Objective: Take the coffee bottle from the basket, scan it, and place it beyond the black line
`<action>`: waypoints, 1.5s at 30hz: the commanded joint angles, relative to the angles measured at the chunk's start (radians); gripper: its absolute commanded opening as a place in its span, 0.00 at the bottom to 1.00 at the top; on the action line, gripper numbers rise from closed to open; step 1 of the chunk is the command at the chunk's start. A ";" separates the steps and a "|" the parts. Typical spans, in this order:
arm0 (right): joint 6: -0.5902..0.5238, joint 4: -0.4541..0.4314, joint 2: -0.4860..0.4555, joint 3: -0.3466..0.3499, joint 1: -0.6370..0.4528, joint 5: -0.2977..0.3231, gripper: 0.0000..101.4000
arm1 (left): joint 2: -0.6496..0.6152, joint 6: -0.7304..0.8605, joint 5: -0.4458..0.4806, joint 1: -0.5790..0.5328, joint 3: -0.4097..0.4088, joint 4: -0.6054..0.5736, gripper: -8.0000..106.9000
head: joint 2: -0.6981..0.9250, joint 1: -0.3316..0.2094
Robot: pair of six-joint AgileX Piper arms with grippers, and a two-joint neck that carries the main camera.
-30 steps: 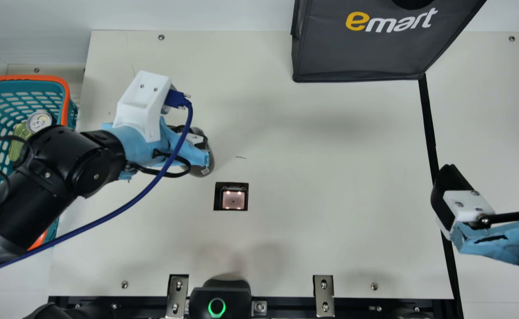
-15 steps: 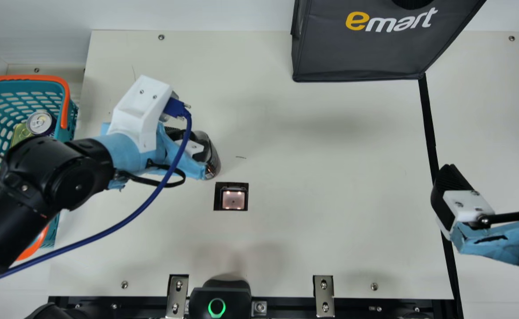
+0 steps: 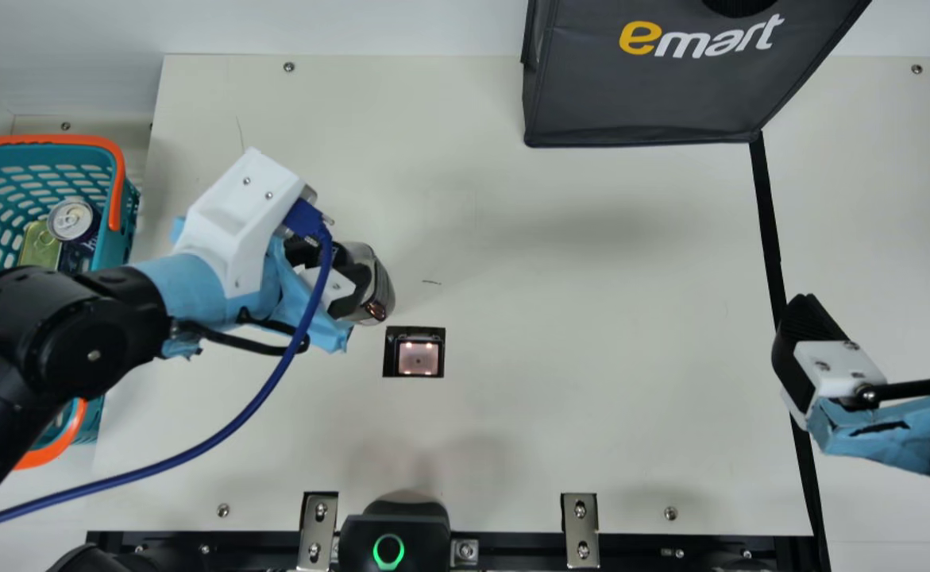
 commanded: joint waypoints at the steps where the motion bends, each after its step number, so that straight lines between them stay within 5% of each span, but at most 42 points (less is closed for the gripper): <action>1: 0.000 0.000 0.000 0.000 0.000 0.000 0.90 | -0.008 0.015 0.006 -0.001 0.002 -0.008 0.16 | 0.000 -0.026; 45: 0.000 0.000 0.000 0.000 0.000 0.000 0.90 | -0.210 -0.116 0.153 -0.248 0.017 0.020 0.16 | 0.000 -0.026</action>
